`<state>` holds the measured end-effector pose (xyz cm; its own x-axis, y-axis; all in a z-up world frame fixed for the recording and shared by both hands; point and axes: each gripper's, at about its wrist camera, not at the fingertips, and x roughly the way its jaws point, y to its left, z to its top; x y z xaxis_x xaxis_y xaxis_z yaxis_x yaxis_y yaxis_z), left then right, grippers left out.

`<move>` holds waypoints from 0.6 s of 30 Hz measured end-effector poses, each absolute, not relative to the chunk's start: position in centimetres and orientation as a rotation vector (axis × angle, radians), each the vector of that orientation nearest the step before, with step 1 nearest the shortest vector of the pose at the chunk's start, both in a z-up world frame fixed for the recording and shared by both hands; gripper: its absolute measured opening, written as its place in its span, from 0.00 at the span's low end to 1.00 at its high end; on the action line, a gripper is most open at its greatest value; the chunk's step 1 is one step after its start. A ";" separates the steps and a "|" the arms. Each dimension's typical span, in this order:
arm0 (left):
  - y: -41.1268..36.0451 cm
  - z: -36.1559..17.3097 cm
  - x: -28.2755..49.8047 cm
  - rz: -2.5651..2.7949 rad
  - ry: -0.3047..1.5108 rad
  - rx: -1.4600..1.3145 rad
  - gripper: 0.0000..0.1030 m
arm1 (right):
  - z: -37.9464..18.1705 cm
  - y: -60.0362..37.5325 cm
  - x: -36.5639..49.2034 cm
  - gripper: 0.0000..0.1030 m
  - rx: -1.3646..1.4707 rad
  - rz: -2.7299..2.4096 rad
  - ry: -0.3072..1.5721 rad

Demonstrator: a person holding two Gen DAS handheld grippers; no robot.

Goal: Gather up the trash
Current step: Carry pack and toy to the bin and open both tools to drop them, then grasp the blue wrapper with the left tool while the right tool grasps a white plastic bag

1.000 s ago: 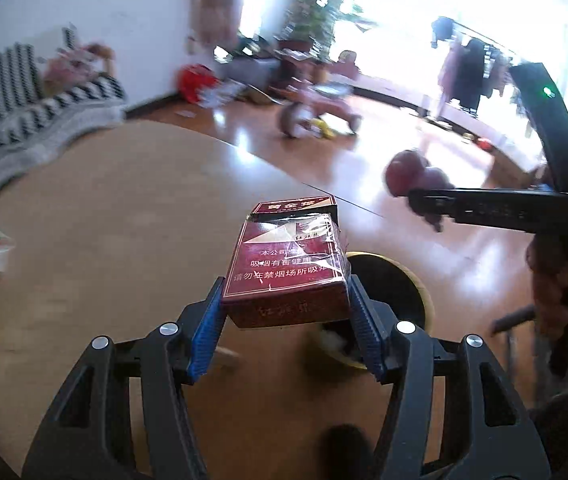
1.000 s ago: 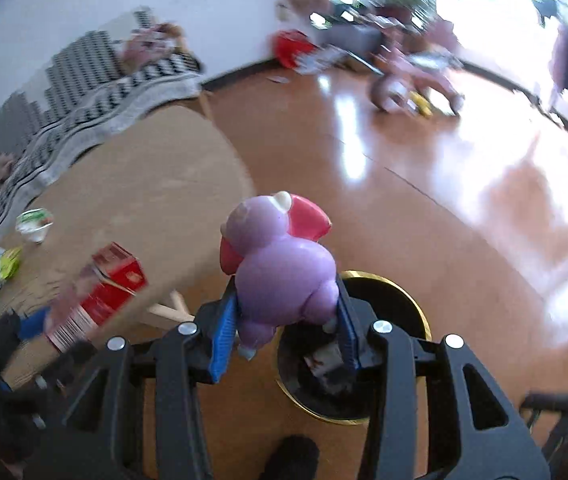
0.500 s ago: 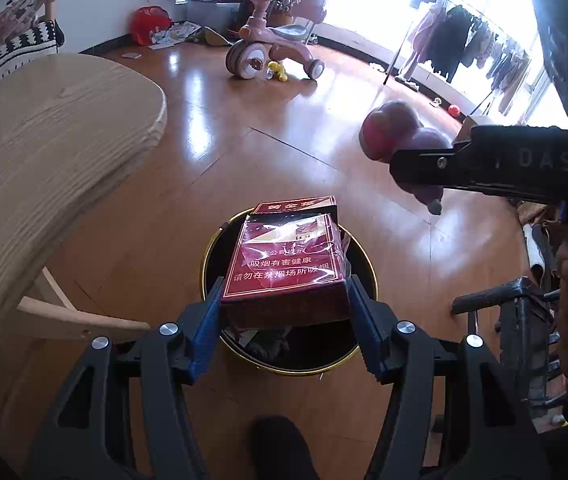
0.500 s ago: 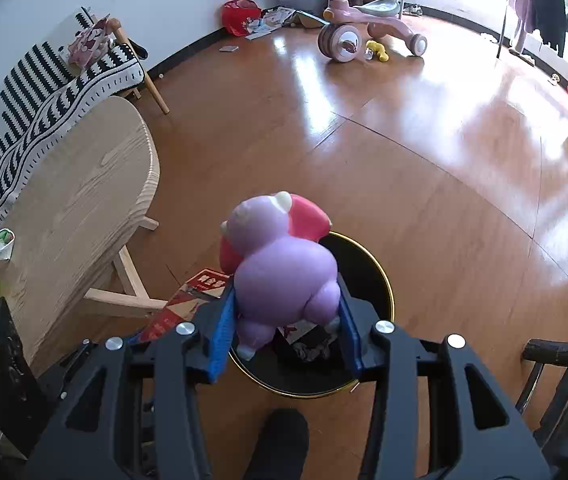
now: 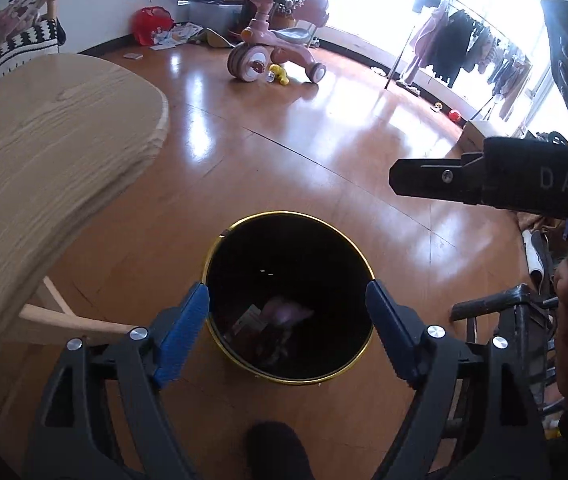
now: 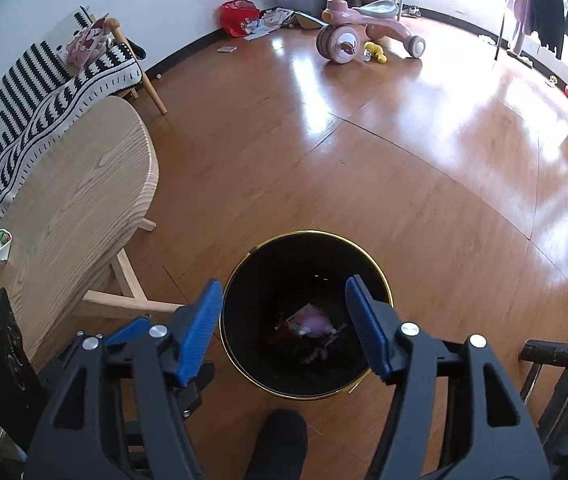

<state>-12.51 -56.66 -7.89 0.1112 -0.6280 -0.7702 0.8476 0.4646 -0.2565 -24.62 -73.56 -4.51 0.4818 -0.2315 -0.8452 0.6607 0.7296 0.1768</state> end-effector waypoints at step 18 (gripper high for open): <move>-25.2 2.2 -2.2 -0.635 0.757 0.242 0.93 | 1.8 -49.8 -7.8 0.71 0.239 -0.113 0.793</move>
